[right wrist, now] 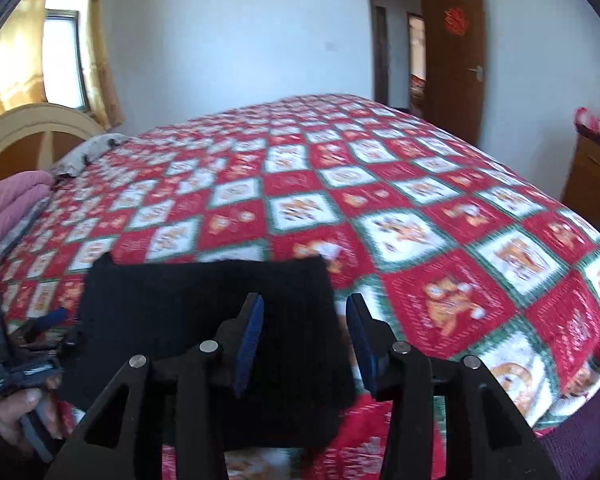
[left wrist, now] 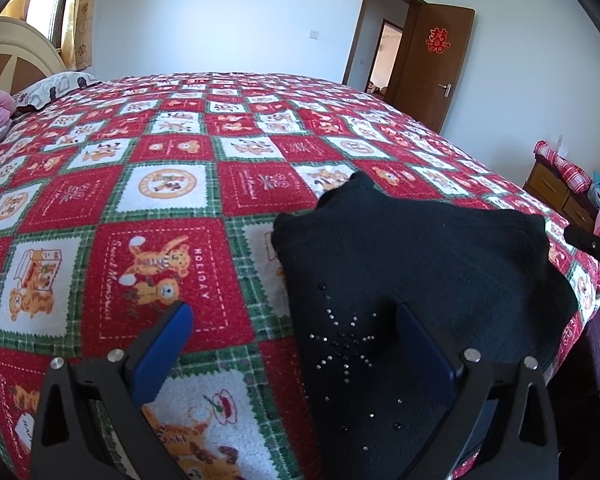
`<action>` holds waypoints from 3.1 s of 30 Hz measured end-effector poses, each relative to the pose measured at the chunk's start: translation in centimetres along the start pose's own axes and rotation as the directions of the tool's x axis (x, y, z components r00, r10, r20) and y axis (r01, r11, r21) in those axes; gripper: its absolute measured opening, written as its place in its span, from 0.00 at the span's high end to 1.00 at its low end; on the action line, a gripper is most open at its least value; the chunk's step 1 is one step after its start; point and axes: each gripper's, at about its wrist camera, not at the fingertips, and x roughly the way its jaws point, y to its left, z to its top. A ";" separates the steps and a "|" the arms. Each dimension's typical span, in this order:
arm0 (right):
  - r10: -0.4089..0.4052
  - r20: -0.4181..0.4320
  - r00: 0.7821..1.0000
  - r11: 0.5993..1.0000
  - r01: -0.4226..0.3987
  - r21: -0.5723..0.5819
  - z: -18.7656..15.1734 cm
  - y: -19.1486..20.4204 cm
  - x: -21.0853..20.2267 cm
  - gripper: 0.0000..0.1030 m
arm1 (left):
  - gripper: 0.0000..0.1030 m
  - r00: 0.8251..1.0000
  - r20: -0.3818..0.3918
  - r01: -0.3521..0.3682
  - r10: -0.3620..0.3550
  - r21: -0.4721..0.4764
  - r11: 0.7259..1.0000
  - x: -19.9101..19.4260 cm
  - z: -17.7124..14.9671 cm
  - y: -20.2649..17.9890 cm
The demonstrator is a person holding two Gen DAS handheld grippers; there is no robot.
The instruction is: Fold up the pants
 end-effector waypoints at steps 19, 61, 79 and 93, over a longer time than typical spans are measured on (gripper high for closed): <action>0.053 -0.073 0.996 0.996 -0.047 0.082 -0.9 -2.4 3.0 0.51 | 0.00 0.999 0.013 0.044 -0.044 0.003 0.999 0.1 -0.1 -0.4; 0.247 -0.076 0.966 0.961 -0.235 0.146 -1.4 -1.9 3.5 0.75 | 0.85 0.960 -0.011 0.279 -0.279 -0.028 0.960 0.6 1.1 -0.1; 0.437 -0.120 0.891 0.895 -0.444 -0.038 9.2 13.0 9.7 0.76 | 0.87 0.986 0.162 0.054 -0.036 -0.105 0.993 -5.4 6.1 12.4; 0.500 -0.245 0.831 0.841 -0.533 -0.092 11.6 29.2 21.6 0.75 | 0.70 0.975 0.079 -0.189 0.209 -0.210 0.959 -2.9 5.1 24.1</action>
